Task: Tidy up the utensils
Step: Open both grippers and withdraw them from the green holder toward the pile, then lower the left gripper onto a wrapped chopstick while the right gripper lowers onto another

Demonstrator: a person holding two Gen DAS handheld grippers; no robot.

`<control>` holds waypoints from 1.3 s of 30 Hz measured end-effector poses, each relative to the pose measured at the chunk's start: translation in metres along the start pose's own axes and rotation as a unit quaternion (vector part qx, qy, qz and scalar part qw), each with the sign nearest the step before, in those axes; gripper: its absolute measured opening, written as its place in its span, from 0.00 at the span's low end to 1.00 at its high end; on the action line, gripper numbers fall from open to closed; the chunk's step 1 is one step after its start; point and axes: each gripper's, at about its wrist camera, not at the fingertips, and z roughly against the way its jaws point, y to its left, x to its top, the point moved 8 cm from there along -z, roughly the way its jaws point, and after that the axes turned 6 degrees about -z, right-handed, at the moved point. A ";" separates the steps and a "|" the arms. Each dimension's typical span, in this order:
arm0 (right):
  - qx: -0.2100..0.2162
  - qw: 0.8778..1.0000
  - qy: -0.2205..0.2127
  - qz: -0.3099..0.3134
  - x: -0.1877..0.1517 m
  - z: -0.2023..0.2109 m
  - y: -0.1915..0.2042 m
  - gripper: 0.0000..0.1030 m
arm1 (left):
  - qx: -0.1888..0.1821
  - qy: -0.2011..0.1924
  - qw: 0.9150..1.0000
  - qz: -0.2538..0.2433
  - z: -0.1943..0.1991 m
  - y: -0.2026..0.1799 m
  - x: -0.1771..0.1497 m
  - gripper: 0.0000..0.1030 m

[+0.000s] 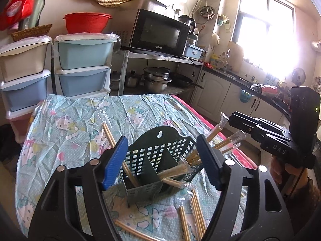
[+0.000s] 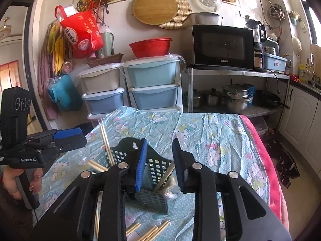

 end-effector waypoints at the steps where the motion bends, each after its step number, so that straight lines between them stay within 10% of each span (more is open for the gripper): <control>1: 0.001 1.000 -0.001 0.001 0.000 0.003 0.001 0.28 | 0.001 0.000 1.000 -0.001 0.001 -0.001 -0.001 0.66; 15: 0.018 1.000 -0.001 0.014 -0.018 0.033 0.020 0.47 | 0.012 0.000 1.000 -0.003 0.028 -0.004 -0.020 0.90; 39: 0.002 0.999 0.047 0.016 -0.082 0.040 0.014 0.49 | 0.025 0.035 0.999 -0.018 0.020 -0.022 -0.079 0.90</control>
